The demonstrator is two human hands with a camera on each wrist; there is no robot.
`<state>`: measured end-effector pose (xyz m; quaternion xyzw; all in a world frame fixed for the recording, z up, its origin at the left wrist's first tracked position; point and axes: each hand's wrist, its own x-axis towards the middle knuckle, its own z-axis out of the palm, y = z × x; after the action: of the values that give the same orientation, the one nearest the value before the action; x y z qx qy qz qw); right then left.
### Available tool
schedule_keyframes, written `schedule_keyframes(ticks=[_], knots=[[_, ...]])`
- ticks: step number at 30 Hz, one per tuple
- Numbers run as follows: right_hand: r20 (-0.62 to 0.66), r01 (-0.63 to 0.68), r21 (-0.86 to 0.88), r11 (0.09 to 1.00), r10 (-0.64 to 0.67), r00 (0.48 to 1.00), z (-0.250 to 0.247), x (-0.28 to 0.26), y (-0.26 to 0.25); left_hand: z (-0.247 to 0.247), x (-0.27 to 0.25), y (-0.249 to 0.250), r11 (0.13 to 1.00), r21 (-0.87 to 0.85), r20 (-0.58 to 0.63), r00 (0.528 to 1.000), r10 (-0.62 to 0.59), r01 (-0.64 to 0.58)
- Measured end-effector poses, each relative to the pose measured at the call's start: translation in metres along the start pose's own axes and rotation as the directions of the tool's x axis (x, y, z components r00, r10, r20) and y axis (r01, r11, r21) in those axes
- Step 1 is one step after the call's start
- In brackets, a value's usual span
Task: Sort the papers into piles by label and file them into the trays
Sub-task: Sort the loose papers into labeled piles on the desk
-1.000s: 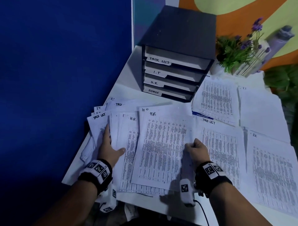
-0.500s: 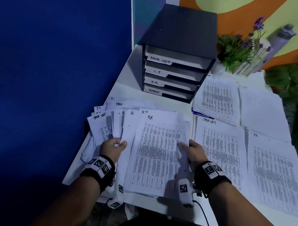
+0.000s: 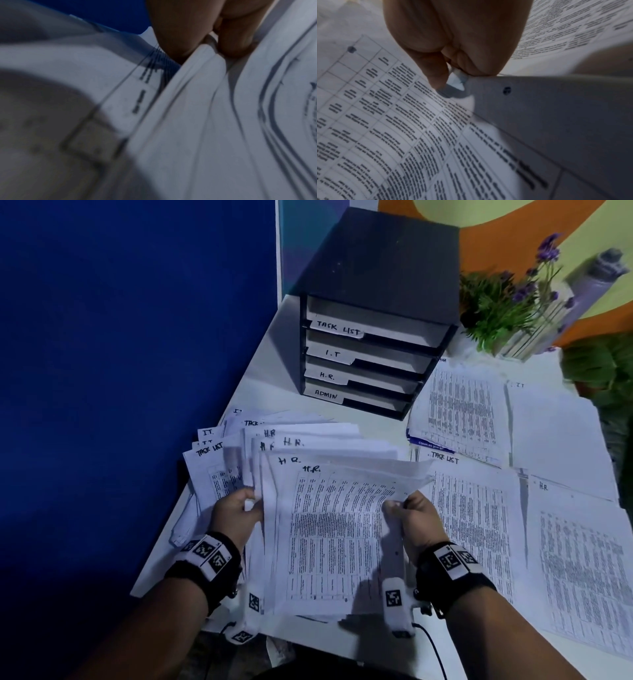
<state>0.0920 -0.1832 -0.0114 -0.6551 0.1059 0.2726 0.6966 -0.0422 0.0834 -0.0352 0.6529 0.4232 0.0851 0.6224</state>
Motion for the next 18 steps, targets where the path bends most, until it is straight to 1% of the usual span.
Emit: schedule_keyframes(ticks=[2, 4, 7, 10, 15, 18], knots=[[0.006, 0.026, 0.012, 1.000, -0.027, 1.000, 0.004, 0.001, -0.001, 0.003, -0.003, 0.007, 0.998, -0.035, 0.032, 0.998, 0.052, -0.051], [0.000, 0.050, 0.019, 0.999, -0.050, 0.999, 0.006, 0.001, -0.003, 0.005, -0.007, 0.014, 0.992, -0.080, 0.021, 0.995, 0.096, -0.094], [-0.019, 0.078, -0.038, 0.996, -0.079, 0.997, 0.001, 0.003, 0.000, 0.002, -0.007, 0.016, 0.989, -0.108, -0.002, 0.995, 0.096, -0.096], [0.020, 0.050, -0.015, 0.999, -0.050, 0.999, -0.002, 0.004, 0.002, -0.001, -0.007, 0.015, 0.984, -0.153, -0.024, 0.995, 0.092, -0.095], [0.072, 0.009, 0.094, 0.996, -0.016, 0.997, 0.006, -0.002, -0.003, 0.001, -0.007, 0.019, 0.977, -0.174, -0.007, 0.992, 0.124, -0.124], [0.082, -0.015, 0.128, 0.992, 0.005, 0.997, 0.009, -0.003, -0.006, 0.005, -0.010, 0.022, 0.974, -0.185, 0.001, 0.991, 0.133, -0.130]])
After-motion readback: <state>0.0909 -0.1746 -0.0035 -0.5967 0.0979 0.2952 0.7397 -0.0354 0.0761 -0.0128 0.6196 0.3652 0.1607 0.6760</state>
